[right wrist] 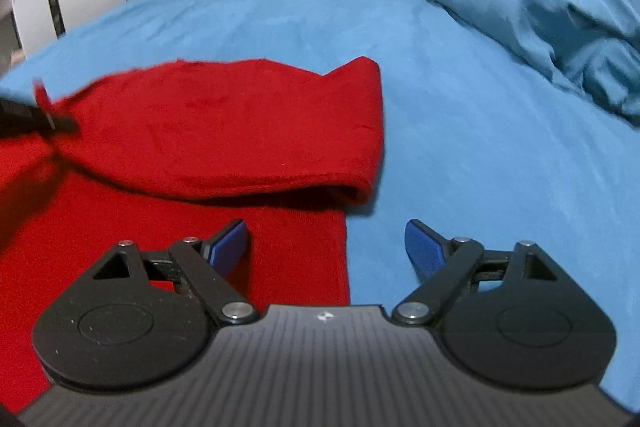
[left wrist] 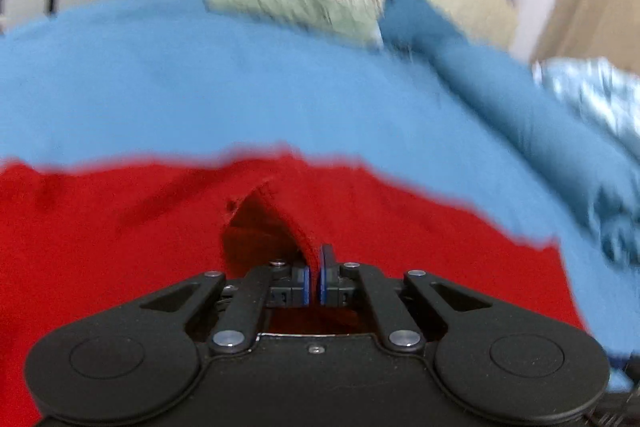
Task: Fold small clothes
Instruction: 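Carry the sleeve with the right tool across the body and release it, then grasp the other sleeve with the left tool and fold it across the body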
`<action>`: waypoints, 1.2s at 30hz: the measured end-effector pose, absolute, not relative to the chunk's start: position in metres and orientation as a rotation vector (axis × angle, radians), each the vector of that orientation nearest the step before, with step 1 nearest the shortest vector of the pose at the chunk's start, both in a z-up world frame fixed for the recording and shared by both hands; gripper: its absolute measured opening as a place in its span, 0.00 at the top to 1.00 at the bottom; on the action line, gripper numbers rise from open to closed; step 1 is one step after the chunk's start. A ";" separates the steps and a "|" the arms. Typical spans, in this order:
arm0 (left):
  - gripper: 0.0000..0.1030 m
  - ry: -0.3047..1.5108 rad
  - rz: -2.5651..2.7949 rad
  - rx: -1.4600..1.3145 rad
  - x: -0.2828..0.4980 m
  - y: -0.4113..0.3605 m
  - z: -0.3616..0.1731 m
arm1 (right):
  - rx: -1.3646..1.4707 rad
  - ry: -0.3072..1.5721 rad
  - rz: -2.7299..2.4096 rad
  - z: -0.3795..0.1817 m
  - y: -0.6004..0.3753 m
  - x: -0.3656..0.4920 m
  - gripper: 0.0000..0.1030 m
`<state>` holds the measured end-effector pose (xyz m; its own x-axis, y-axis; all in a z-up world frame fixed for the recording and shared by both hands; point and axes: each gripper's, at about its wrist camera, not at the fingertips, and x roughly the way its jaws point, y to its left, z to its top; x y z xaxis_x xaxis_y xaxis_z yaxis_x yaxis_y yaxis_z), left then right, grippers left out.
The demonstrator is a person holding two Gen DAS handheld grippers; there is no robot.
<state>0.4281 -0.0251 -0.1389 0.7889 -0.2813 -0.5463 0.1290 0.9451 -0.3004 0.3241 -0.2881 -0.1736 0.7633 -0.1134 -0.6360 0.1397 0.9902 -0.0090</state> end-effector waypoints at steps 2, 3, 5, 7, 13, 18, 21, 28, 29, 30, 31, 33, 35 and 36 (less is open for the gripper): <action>0.96 0.548 -0.145 -0.249 0.425 -0.007 -0.125 | -0.006 0.691 -0.149 -0.176 -0.281 0.334 0.02; 0.96 0.523 -0.114 -0.250 0.423 0.002 -0.121 | -0.024 0.692 -0.153 -0.177 -0.278 0.340 0.02; 0.96 0.505 -0.079 -0.251 0.421 0.022 -0.118 | -0.059 0.693 -0.157 -0.177 -0.271 0.349 0.02; 0.96 0.510 -0.050 -0.232 0.418 0.036 -0.122 | -0.106 0.688 -0.168 -0.178 -0.263 0.357 0.02; 0.96 0.571 -0.048 -0.234 0.409 0.050 -0.145 | -0.132 0.704 -0.249 -0.178 -0.262 0.379 0.02; 0.82 0.668 -0.041 -0.214 0.394 0.061 -0.159 | -0.128 0.734 -0.286 -0.177 -0.288 0.371 0.02; 0.74 0.755 0.029 -0.164 0.381 0.073 -0.162 | -0.151 0.743 -0.272 -0.174 -0.296 0.366 0.02; 0.19 0.640 -0.045 -0.043 0.357 0.067 -0.126 | -0.159 0.626 -0.058 -0.139 -0.263 0.342 0.01; 0.19 0.628 -0.074 -0.046 0.362 0.061 -0.123 | -0.141 0.614 -0.026 -0.136 -0.253 0.346 0.01; 0.19 0.628 -0.100 -0.057 0.370 0.054 -0.123 | -0.130 0.613 0.003 -0.135 -0.244 0.352 0.01; 0.19 0.636 -0.119 -0.069 0.380 0.047 -0.123 | -0.123 0.616 0.028 -0.137 -0.233 0.360 0.01; 0.19 0.655 -0.157 -0.083 0.394 0.040 -0.130 | -0.111 0.629 0.048 -0.147 -0.218 0.376 0.01; 0.19 0.678 -0.175 -0.077 0.410 0.039 -0.140 | -0.090 0.678 0.039 -0.163 -0.214 0.392 0.01; 0.19 0.694 -0.177 -0.071 0.417 0.042 -0.147 | -0.079 0.707 0.022 -0.171 -0.216 0.395 0.01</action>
